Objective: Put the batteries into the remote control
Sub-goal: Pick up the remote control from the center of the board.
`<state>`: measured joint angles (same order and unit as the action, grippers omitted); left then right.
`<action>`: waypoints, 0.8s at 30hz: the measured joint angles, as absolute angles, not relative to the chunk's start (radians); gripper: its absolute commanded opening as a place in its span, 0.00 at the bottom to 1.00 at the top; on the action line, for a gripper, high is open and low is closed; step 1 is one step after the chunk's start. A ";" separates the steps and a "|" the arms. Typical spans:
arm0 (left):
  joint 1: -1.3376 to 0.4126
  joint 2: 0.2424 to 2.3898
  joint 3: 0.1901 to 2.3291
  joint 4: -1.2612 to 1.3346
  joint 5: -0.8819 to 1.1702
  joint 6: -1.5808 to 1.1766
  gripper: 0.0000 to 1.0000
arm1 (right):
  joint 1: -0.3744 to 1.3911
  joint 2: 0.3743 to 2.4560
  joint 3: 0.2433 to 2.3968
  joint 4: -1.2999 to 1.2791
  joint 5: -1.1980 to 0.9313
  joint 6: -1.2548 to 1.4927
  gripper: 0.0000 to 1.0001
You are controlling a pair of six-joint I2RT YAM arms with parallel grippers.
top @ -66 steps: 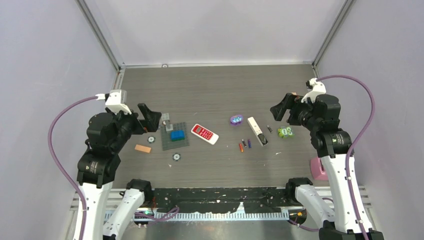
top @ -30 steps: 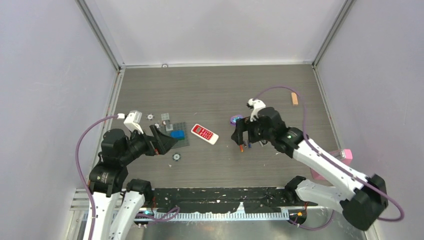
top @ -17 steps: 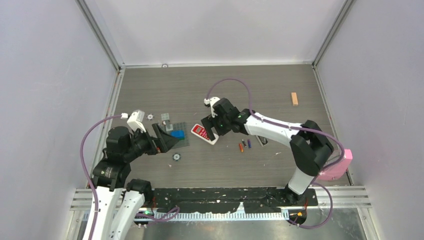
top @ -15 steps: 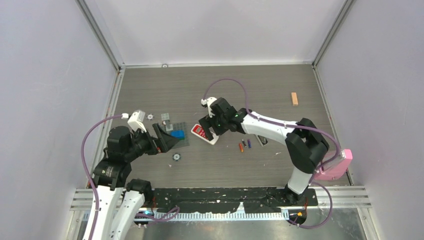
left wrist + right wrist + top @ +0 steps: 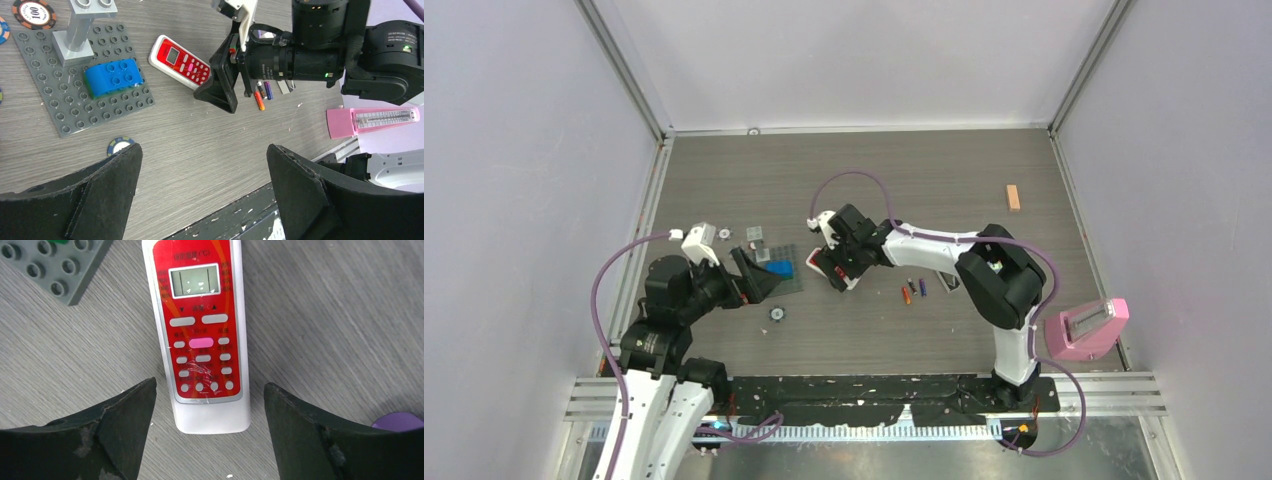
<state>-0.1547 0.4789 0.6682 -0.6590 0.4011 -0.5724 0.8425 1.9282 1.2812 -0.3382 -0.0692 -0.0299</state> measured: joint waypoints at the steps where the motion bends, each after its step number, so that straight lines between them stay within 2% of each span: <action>1: -0.155 0.476 0.664 -0.654 0.401 -0.573 0.97 | 0.844 1.934 1.281 -0.340 -0.069 -0.035 0.80; 6: -0.155 0.462 0.651 -0.635 0.400 -0.573 0.98 | 0.856 1.946 1.283 -0.352 -0.049 -0.056 0.76; 10: -0.155 0.461 0.639 -0.632 0.399 -0.576 0.97 | 0.869 1.950 1.283 -0.351 -0.008 -0.059 0.49; 14: -0.155 0.461 0.634 -0.632 0.392 -0.577 0.97 | 0.875 1.950 1.287 -0.352 0.030 -0.038 0.29; 24: -0.155 0.455 0.634 -0.616 0.398 -0.576 0.97 | 0.862 1.880 1.238 -0.346 -0.022 0.130 0.20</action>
